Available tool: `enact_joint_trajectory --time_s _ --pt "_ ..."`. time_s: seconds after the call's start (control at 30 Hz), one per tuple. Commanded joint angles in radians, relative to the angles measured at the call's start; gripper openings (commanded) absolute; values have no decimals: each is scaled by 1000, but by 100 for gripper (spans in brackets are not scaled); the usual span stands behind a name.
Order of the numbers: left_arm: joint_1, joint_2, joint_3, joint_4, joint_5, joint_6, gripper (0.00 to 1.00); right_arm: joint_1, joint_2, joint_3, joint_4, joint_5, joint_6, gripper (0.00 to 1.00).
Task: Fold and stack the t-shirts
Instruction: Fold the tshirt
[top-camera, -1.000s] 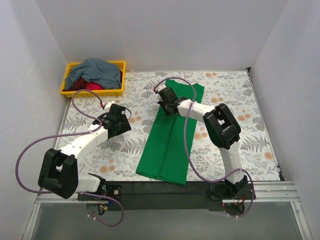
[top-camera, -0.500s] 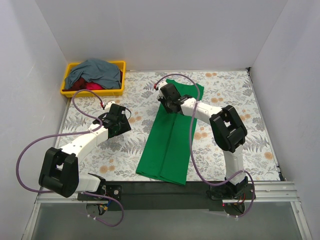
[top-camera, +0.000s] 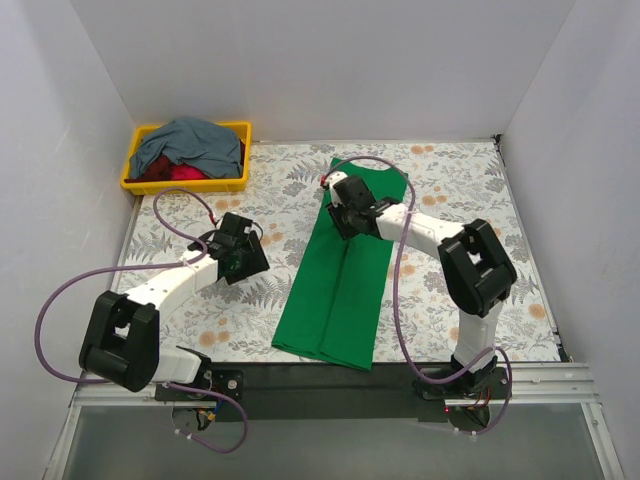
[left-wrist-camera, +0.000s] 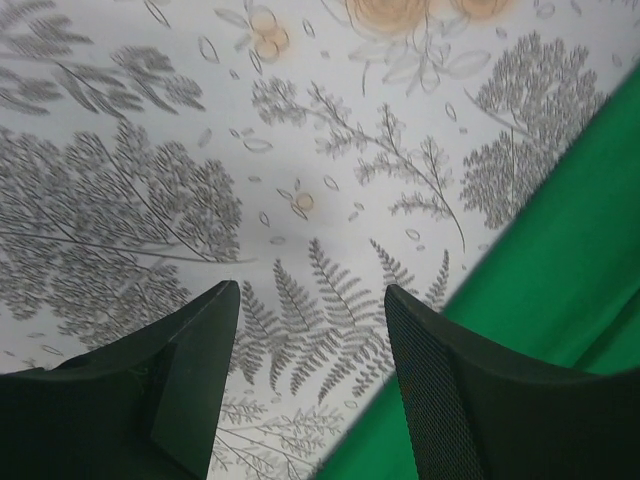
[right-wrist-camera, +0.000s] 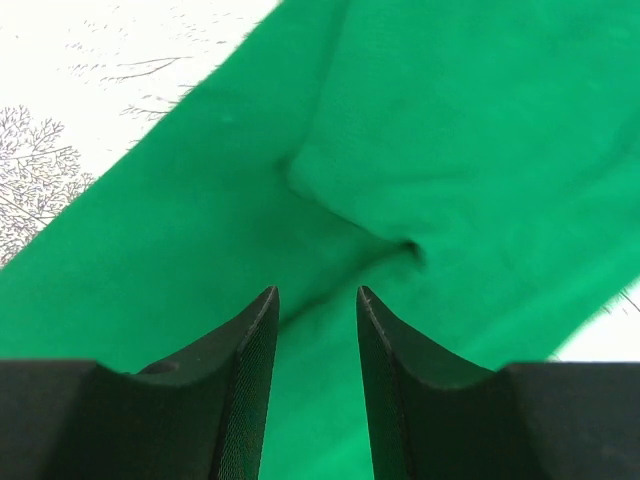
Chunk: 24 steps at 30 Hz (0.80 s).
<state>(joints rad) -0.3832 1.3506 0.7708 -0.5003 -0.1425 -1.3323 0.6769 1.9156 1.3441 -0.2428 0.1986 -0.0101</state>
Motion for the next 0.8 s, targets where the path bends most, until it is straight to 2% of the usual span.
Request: enact_joint_trajectory --time_s 0.0,0.2,0.4,0.53,0.63,0.77 --pt "-35 -30 -34 -3 196 -57 58 -69 -110 -45 23 -4 88 44" --pt "-141 -38 -82 3 317 -162 48 -301 -98 -89 108 -191 202 41" --pt "-213 50 -100 34 395 -255 42 -416 45 -16 154 -320 271 39" --pt "-220 111 -96 63 423 -312 36 -445 180 136 154 -338 251 39" --pt "-230 152 -82 95 451 -358 36 -470 287 228 151 -395 236 39" --pt "-241 197 -73 153 469 -438 36 -499 440 442 128 -456 229 39"
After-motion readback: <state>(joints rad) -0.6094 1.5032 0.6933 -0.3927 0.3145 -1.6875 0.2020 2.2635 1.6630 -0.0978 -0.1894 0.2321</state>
